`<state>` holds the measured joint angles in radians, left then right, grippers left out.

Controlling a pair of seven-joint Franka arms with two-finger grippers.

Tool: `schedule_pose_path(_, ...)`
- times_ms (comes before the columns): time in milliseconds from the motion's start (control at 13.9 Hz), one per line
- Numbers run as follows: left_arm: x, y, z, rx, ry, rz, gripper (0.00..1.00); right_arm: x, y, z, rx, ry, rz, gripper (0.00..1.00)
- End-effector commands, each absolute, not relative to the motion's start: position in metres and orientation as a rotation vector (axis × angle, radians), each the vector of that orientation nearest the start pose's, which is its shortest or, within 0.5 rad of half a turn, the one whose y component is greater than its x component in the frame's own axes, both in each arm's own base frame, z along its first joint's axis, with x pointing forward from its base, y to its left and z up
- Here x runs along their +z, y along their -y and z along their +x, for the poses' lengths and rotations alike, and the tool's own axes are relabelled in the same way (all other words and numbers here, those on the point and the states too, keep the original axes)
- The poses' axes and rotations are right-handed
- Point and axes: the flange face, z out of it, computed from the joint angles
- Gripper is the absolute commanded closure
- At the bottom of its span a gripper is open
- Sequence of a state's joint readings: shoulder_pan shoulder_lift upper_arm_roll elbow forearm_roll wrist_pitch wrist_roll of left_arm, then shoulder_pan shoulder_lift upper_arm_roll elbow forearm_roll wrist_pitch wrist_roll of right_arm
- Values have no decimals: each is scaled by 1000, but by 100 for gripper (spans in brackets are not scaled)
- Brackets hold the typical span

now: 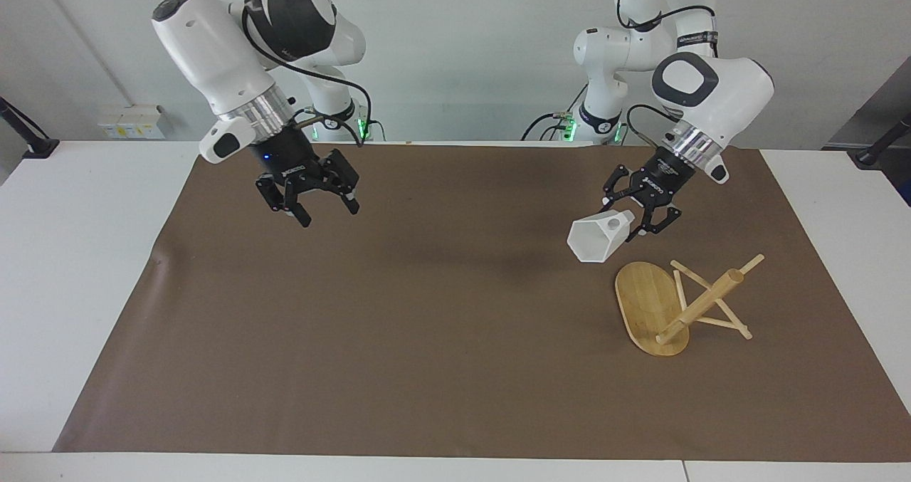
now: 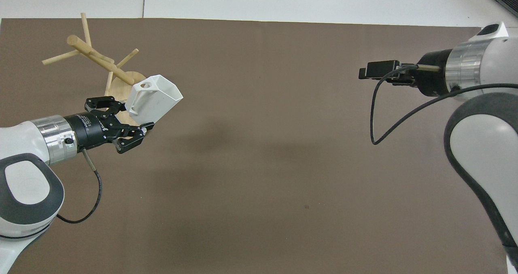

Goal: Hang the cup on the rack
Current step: 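Raise the cup onto a tree peg with the left gripper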

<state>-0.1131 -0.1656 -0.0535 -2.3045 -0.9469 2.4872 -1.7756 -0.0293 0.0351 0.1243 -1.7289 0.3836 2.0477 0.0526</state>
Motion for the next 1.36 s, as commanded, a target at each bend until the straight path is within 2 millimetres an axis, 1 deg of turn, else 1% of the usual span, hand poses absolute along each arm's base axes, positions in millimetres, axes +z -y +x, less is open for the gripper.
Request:
schedule_pose_path(0, 447, 76, 517, -435, -2266, 918, 100, 581, -48, 588, -340, -155, -2761, 0)
schedule_pose_path(72, 448, 75, 520, -425, -2264, 904, 100, 578, -32, 586, -304, -176, -2778, 0)
schedule_pose_path(144, 445, 75, 522, -423, -2270, 899, 100, 576, -18, 583, -276, -180, -2820, 0)
schedule_pose_path(215, 445, 74, 526, -418, -2271, 882, 100, 575, -9, 580, -259, -166, -2885, 0)
schedule_pose_path(287, 445, 72, 532, -404, -2280, 840, 100, 578, -4, 575, -250, -137, -2959, 0)
schedule_pose_path(431, 449, 71, 540, -383, -2280, 785, 100, 580, 1, 568, -221, -95, -3069, 0)
schedule_pose_path(646, 449, 69, 546, -390, -2292, 744, 100, 578, 9, 564, -166, -107, -3089, 0)
schedule_pose_path(862, 450, 67, 548, -371, -2300, 679, 100, 588, 11, 555, -139, -93, -3131, 0)
schedule_pose_path(1005, 444, 67, 550, -369, -2309, 674, 100, 594, 12, 549, -113, -97, -3134, 0)
schedule_pose_path(1149, 446, 66, 552, -370, -2306, 667, 100, 598, 14, 544, -75, -106, -3136, 0)
schedule_pose_path(1293, 444, 64, 553, -372, -2310, 646, 100, 608, 18, 542, -58, -118, -3138, 0)
